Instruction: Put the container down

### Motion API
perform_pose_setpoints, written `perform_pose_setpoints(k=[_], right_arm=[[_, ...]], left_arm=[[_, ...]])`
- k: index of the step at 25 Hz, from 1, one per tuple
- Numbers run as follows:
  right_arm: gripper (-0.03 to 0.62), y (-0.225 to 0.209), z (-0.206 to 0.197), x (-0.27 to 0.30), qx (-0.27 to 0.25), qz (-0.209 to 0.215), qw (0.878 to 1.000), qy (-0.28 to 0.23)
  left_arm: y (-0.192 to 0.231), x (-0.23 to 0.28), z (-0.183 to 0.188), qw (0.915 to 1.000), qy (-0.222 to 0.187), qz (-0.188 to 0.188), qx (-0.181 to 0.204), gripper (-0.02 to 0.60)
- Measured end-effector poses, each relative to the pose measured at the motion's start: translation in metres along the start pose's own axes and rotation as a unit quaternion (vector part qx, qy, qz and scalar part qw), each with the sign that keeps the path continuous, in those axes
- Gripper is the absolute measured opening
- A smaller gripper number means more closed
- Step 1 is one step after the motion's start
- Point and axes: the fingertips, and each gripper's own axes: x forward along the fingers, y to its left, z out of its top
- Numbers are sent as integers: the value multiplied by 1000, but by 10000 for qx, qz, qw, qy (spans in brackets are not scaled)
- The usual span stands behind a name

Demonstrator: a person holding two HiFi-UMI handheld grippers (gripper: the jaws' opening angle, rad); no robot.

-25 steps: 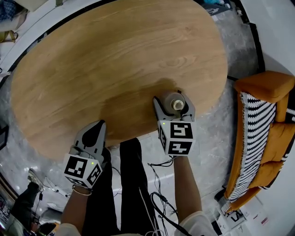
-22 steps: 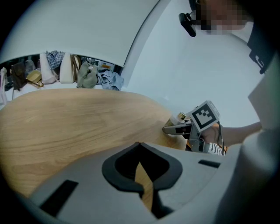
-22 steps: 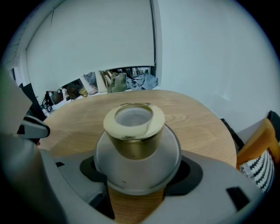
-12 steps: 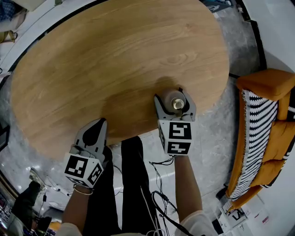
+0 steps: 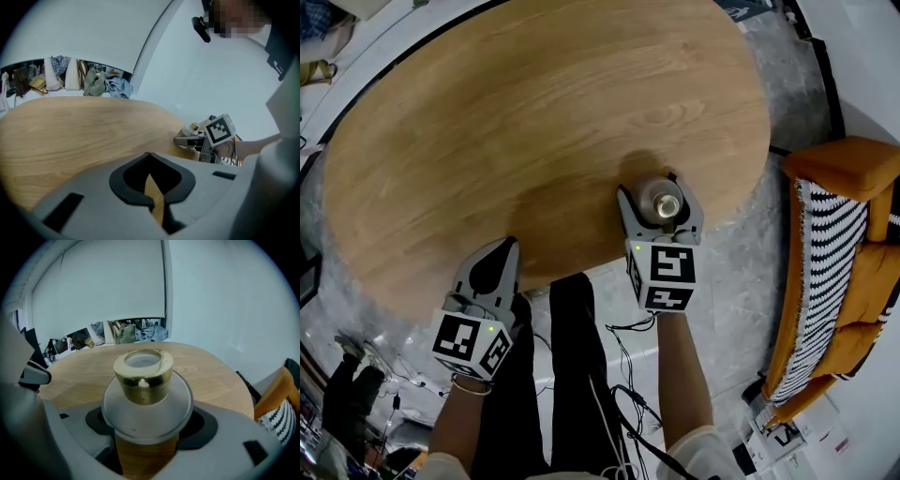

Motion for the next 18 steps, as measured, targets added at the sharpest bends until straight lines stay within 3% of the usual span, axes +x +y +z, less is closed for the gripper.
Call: perform_pose_setpoints(k=[5, 10, 18], right_arm=[[357, -2, 0, -4, 448, 52, 9989, -117], [359, -3, 0, -13, 557, -43, 9983, -163], [359, -6, -4, -42, 922, -400, 9949, -114]], left_arm=[[1, -6, 1, 10000, -12, 46, -31, 8], [4, -15, -2, 10000, -25, 83, -46, 8], [14, -39, 8, 9996, -222, 150, -60, 8]])
